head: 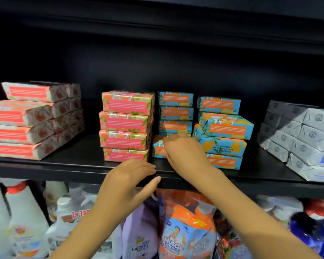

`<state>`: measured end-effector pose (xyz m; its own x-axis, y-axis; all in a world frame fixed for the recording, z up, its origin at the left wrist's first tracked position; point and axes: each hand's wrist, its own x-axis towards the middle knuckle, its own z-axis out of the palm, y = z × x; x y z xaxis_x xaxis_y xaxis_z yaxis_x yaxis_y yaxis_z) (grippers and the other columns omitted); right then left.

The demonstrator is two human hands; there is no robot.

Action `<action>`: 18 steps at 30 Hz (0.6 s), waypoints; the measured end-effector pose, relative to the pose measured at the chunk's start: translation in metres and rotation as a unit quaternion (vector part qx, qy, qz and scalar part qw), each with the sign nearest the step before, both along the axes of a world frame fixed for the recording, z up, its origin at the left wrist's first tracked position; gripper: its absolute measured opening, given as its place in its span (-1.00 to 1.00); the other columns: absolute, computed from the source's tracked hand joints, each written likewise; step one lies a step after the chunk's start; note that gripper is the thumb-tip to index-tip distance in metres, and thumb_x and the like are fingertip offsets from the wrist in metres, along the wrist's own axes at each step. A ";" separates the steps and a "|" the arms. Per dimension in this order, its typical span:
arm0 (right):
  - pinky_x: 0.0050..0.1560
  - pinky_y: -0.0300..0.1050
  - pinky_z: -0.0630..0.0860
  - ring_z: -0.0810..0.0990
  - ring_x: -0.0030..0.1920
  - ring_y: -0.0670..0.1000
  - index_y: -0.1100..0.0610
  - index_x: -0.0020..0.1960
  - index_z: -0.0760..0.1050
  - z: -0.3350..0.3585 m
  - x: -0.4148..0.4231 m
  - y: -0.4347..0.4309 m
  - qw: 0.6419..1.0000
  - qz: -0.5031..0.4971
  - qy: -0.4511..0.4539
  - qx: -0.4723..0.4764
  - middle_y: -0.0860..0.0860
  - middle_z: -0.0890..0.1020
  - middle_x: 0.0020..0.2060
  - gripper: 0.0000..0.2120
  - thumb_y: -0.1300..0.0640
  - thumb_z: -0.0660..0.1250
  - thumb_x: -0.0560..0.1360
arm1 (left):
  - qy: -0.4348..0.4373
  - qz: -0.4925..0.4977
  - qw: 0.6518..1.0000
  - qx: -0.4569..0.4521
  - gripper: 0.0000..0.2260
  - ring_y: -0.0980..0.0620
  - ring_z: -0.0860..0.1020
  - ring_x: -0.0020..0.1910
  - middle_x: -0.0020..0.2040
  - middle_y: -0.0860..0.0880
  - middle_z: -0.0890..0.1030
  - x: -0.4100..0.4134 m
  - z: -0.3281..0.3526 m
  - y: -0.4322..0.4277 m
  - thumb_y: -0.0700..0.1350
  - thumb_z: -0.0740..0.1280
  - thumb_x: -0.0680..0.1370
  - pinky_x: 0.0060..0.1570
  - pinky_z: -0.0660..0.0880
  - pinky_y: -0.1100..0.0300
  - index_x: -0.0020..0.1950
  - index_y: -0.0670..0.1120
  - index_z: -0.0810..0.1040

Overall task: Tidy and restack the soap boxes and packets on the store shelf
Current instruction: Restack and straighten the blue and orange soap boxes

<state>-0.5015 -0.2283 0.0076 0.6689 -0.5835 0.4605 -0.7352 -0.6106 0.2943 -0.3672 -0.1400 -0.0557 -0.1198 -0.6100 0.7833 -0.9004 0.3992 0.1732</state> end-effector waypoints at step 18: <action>0.00 -0.10 0.36 0.35 0.18 0.12 0.16 -0.15 0.40 0.016 -0.006 0.015 0.995 -0.047 -0.032 0.082 0.11 0.47 0.03 -0.60 -0.19 0.36 0.42 | -0.005 -0.005 1.000 -0.024 -0.71 0.04 0.63 -0.12 -0.13 0.02 0.67 0.003 -0.004 -0.004 0.04 0.31 0.48 -0.12 0.52 0.15 -0.10 -0.15 0.68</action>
<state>-0.5079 -0.2132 0.0234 0.5797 -0.7129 0.3947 -0.8057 -0.5738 0.1469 -0.3645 -0.1437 -0.0601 -0.1340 -0.5712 0.8098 -0.8977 0.4161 0.1449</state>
